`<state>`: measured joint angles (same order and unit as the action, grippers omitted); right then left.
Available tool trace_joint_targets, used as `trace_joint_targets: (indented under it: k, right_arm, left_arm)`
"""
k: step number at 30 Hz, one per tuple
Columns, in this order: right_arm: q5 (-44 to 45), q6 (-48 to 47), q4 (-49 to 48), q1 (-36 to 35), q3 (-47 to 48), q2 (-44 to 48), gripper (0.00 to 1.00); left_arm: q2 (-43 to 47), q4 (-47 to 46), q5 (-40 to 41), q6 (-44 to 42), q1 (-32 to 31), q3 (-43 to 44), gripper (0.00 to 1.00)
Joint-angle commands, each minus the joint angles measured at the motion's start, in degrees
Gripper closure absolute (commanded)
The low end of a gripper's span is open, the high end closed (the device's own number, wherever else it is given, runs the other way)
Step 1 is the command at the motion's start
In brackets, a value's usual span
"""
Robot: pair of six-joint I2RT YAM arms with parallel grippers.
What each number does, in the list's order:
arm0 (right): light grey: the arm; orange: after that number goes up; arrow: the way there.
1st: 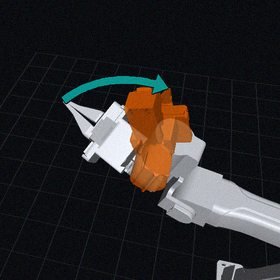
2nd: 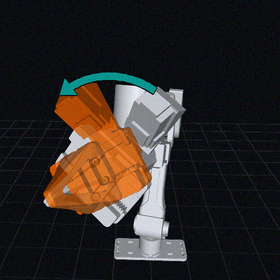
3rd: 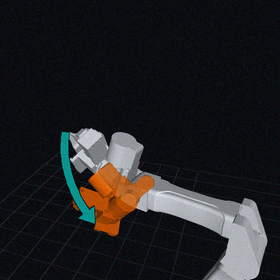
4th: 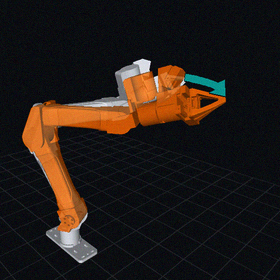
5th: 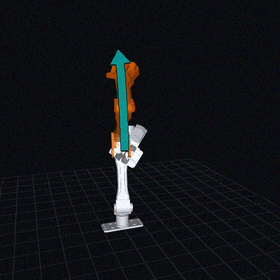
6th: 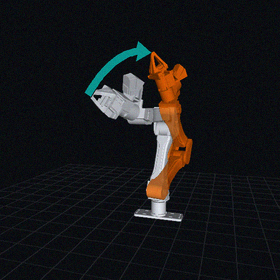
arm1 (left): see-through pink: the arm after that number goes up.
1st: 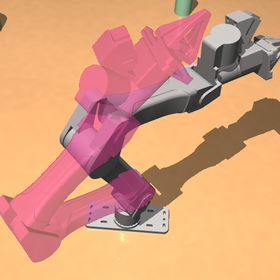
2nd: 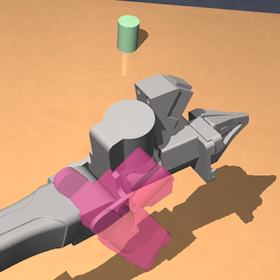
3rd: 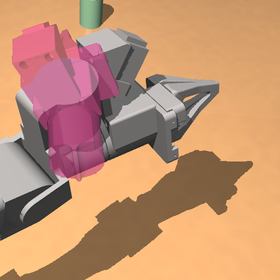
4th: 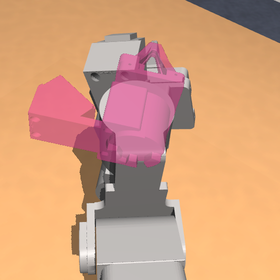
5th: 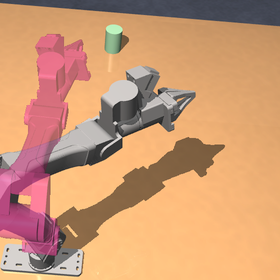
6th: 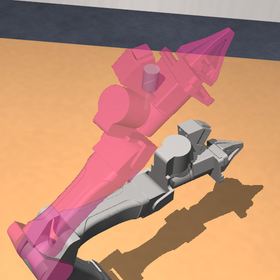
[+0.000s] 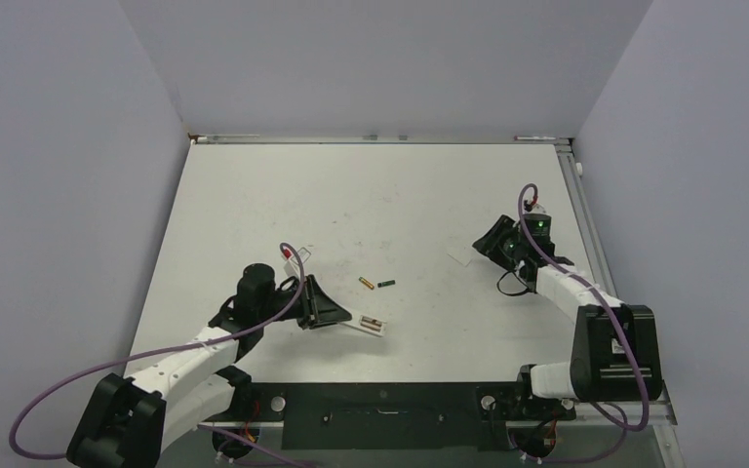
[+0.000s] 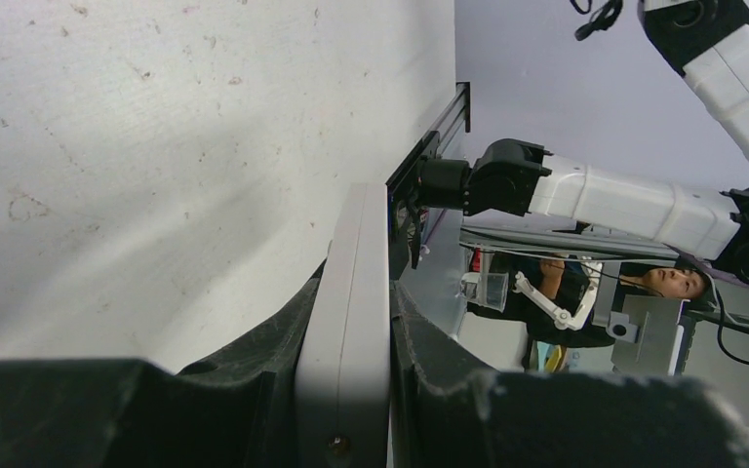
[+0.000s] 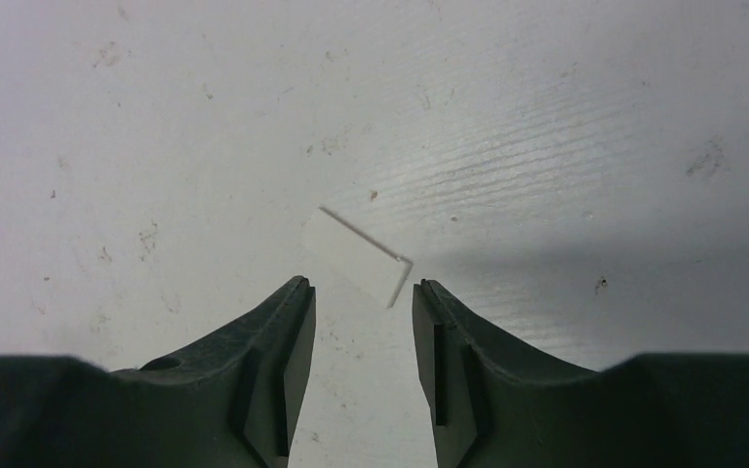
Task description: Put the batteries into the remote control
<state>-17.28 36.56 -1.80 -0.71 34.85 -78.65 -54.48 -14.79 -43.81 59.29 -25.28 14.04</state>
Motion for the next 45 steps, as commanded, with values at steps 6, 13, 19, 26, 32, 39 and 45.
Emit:
trace_joint_targets:
  k: [6,13,19,26,32,39,45]
  right_arm:
    - [-1.8,-5.1,5.9,-3.0,1.7,10.8,0.59]
    - [-2.9,-7.0,9.6,-10.6,1.5,18.6,0.59]
    - [-3.1,-7.8,11.9,-19.5,1.5,23.6,0.59]
    - [-2.4,-7.3,13.4,-25.0,-0.1,28.7,0.59]
    - [-2.1,-6.5,13.0,-29.2,-2.5,30.7,0.59]
    - [-0.1,-6.8,14.2,-32.5,-3.4,31.2,0.59]
    - [0.2,-6.6,13.6,-34.6,-4.7,30.6,0.58]
  left_arm:
    - [-3.6,-5.1,0.3,-0.7,-0.1,-1.0,1.0]
    - [-9.2,-9.4,2.1,0.3,-1.1,-1.4,1.0]
    - [-14.2,-12.0,4.9,1.0,-2.2,-0.6,1.0]
    - [-19.7,-14.9,8.7,2.6,-3.1,0.2,1.0]
    - [-25.3,-17.8,10.6,4.4,-5.0,1.7,1.0]
    - [-29.4,-20.3,12.2,5.7,-6.5,2.1,0.88]
    - [-29.7,-19.3,13.8,5.5,-7.4,1.8,0.7]
